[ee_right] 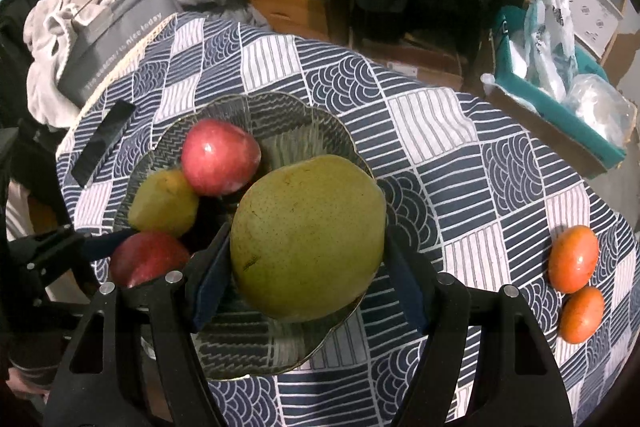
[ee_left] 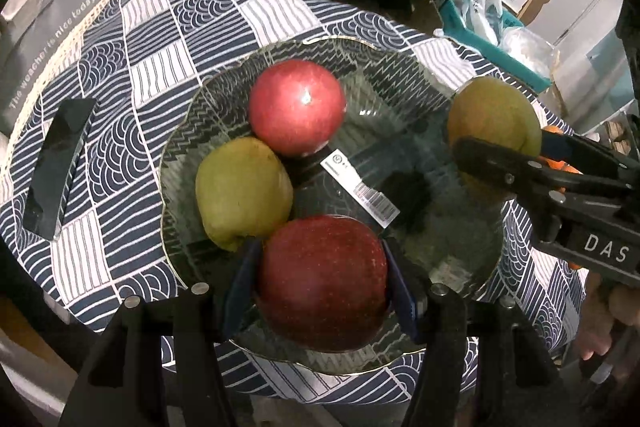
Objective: Organize fruits
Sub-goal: 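Lower the apple into the bowl and open the left tool while the right tool releases the pomelo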
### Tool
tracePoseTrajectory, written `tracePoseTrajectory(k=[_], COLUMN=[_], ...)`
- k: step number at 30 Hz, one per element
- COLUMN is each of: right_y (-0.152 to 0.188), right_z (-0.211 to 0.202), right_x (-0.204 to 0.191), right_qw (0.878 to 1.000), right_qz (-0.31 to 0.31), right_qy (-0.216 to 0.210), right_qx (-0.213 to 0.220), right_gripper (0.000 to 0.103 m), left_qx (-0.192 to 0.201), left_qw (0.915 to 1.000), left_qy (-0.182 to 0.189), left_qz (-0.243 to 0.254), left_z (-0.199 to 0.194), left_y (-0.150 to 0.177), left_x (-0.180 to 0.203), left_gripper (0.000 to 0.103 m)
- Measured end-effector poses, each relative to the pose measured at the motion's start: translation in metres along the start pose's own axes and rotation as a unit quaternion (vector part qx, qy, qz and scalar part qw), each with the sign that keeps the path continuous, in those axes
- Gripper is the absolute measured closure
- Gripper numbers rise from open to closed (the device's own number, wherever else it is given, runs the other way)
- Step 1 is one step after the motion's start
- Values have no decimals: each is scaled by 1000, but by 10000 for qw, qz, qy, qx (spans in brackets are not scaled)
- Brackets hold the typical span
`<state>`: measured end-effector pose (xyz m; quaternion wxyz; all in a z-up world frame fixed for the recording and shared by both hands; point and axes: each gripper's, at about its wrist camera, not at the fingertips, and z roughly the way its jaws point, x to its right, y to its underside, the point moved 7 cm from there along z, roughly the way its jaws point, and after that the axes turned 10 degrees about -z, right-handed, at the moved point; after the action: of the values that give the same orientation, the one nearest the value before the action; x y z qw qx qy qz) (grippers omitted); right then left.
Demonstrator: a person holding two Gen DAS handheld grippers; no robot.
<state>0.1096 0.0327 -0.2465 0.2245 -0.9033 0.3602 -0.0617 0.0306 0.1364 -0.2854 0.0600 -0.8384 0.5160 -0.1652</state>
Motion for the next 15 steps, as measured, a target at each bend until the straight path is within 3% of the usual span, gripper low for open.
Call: tracePoseTrajectory(k=[10, 12, 15], right_y=[6, 7, 7], right_z=[9, 11, 10], right_x=[-1, -2, -3], right_qw=[9999, 9998, 9998], right_qz=[-40, -32, -36], right_qy=[-6, -60, -92], right_qx=[-164, -202, -175], right_gripper=[30, 30, 30], left_qx=[-169, -78, 106], left_qw=[9998, 9999, 9999], left_qy=[21, 92, -88], left_qz=[-88, -76, 21], left_z=[7, 3, -2], left_y=[4, 1, -2], left_x=[-2, 1, 1], left_gripper=[41, 34, 23])
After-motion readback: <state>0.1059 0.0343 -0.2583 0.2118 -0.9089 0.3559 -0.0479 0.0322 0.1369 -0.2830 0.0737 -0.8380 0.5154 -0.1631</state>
